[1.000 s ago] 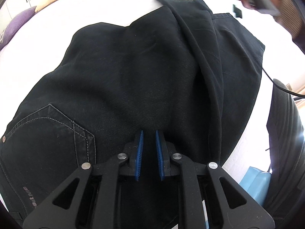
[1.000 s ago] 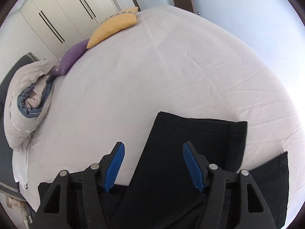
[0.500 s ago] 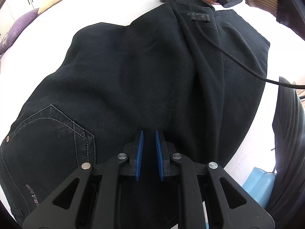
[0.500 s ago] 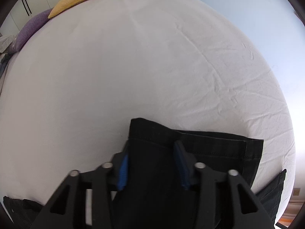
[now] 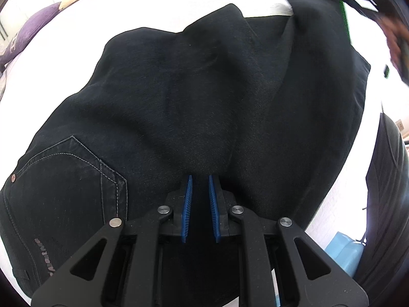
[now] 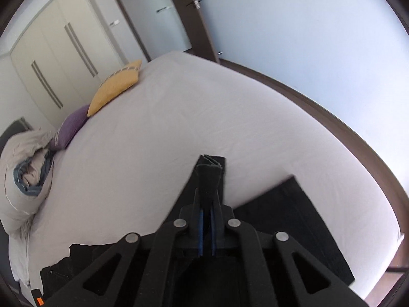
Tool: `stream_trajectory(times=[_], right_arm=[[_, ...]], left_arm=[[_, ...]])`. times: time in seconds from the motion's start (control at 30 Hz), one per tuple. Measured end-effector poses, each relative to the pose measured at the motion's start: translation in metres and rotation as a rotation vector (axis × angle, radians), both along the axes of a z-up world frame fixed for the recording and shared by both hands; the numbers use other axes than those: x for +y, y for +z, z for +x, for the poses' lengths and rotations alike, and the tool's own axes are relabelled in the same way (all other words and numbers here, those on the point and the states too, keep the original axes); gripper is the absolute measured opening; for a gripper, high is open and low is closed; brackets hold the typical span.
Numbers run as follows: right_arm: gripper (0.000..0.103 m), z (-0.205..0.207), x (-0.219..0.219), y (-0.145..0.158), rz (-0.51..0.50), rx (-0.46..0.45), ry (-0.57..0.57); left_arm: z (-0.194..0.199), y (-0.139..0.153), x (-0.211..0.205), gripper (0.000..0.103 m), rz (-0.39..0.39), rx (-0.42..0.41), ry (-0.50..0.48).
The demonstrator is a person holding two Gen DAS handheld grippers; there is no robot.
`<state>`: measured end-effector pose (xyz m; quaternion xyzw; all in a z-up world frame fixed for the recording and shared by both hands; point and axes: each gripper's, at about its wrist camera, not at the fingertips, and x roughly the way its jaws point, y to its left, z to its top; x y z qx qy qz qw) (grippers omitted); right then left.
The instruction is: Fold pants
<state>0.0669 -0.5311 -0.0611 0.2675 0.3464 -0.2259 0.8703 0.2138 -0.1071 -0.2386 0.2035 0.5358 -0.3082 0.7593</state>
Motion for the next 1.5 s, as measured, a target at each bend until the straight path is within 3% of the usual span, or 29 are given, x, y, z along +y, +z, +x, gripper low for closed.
stream_trajectory(times=[0.2, 0.3, 0.43, 0.67, 1.07, 1.2, 1.23, 1.27, 1.33, 1.37, 1.43, 1.5], right_arm=[[0.005, -0.104, -0.031, -0.081, 0.225, -0.01, -0.233], [0.002, -0.12, -0.028, -0.098, 0.29, -0.079, -0.27], [0.004, -0.119, -0.022, -0.093, 0.278, -0.113, -0.279], [0.004, -0.114, -0.019, -0.077, 0.294, -0.163, -0.292], [0.002, -0.118, -0.028, -0.099, 0.352, -0.168, -0.288], [0.004, -0.129, -0.04, -0.097, 0.433, -0.175, -0.255], [0.004, -0.137, -0.044, -0.09, 0.427, -0.171, -0.277], [0.013, -0.143, -0.045, -0.081, 0.379, -0.132, -0.315], [0.026, -0.159, -0.046, -0.053, 0.204, -0.029, -0.446], [0.026, -0.165, -0.046, -0.042, 0.187, -0.063, -0.459], [0.026, -0.153, -0.04, -0.019, 0.184, -0.123, -0.359], [0.026, -0.116, -0.02, -0.003, 0.188, -0.154, -0.148]], left_arm=[[-0.001, 0.0, -0.01, 0.013, 0.033, -0.016, 0.036], [-0.001, 0.002, -0.016, 0.013, 0.043, -0.019, 0.059], [-0.001, 0.007, -0.026, 0.013, 0.054, -0.034, 0.092], [-0.008, 0.01, -0.034, 0.014, 0.002, -0.063, 0.143], [-0.018, 0.011, -0.035, 0.013, -0.01, -0.105, 0.157], [-0.021, 0.016, -0.033, 0.014, -0.041, -0.085, 0.184], [-0.019, 0.017, -0.031, 0.014, -0.051, -0.079, 0.19], [-0.019, 0.018, -0.03, 0.014, -0.061, -0.073, 0.198], [-0.017, 0.019, -0.025, 0.014, -0.084, -0.058, 0.215], [-0.017, 0.02, -0.023, 0.014, -0.095, -0.053, 0.224], [-0.019, 0.024, -0.019, 0.014, -0.122, -0.049, 0.242], [-0.02, 0.027, -0.017, 0.014, -0.142, -0.057, 0.249]])
